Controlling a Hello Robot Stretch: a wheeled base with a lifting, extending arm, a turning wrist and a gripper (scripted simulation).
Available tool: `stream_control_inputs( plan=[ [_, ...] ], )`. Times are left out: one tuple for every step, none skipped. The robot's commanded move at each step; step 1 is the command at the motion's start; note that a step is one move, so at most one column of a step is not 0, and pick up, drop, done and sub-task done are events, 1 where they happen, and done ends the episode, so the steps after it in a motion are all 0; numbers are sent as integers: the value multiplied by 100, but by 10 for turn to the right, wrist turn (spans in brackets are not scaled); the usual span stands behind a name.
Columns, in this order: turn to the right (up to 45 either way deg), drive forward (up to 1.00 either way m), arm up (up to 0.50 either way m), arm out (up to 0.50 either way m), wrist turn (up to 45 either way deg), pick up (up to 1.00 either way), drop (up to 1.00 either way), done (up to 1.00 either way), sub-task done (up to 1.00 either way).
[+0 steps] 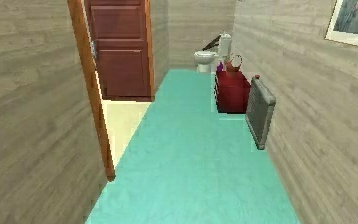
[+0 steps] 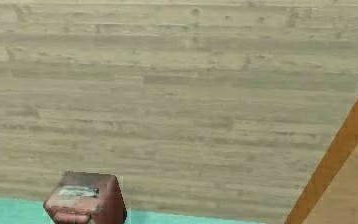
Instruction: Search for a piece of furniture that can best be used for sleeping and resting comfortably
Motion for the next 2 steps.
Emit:
stream_control_inputs(
  plan=[
    [0,100,0,0,0,0,0,0,0],
    [0,65,0,0,0,0,0,0,0]
  ],
)
